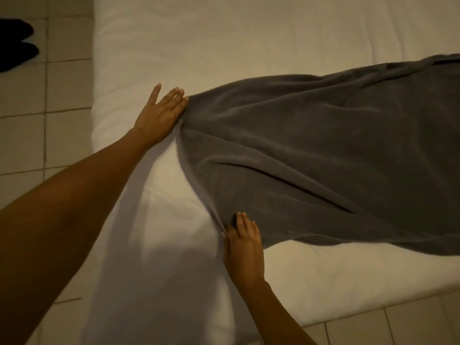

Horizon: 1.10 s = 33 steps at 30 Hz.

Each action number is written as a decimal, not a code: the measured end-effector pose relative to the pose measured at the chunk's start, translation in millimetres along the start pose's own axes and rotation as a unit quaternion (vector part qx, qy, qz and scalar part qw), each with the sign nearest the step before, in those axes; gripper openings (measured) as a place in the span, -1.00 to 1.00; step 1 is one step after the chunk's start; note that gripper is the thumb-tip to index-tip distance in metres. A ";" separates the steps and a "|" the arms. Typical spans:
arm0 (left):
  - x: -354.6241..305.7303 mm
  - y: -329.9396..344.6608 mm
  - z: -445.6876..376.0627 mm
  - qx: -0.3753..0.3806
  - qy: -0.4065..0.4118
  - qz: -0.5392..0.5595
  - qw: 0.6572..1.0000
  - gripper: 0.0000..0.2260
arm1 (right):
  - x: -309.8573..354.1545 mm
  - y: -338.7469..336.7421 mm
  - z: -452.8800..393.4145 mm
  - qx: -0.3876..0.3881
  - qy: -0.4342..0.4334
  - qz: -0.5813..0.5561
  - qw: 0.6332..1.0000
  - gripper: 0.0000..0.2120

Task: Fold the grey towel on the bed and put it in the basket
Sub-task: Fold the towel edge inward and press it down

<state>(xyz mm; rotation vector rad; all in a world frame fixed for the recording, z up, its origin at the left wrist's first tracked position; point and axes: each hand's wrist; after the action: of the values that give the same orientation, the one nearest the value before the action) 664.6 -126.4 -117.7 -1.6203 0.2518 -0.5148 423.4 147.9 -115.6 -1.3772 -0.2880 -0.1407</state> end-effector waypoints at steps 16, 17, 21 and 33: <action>0.2 23.7 -39.0 0.125 -0.041 -0.014 0.991 -0.54 | -39.1 -2.4 17.6 0.054 0.091 0.034 0.994 -0.45; 1.1 24.4 -45.2 0.124 -0.051 -0.009 0.991 -0.55 | -41.1 -3.9 17.6 0.059 0.093 0.030 0.993 -0.40; -5.3 24.3 -67.9 0.152 -0.076 -0.021 0.985 -0.52 | -42.0 -5.8 9.4 0.040 0.085 0.017 0.995 -0.37; 15.3 -38.9 -68.6 0.106 -0.108 -0.073 0.986 -0.55 | -50.9 -46.9 22.4 0.025 0.088 0.035 0.995 -0.32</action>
<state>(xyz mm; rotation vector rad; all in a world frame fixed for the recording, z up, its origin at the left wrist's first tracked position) 640.5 -189.0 -73.6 -1.4784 -0.0838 -0.4561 359.6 157.4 -82.0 -1.3142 -0.0949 -0.1946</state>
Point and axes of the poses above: each hand's wrist, its own z-axis away from the middle knuckle, its own y-axis out of the palm, x = y × z, and after that the axes turned 3 degrees about -y, right-handed
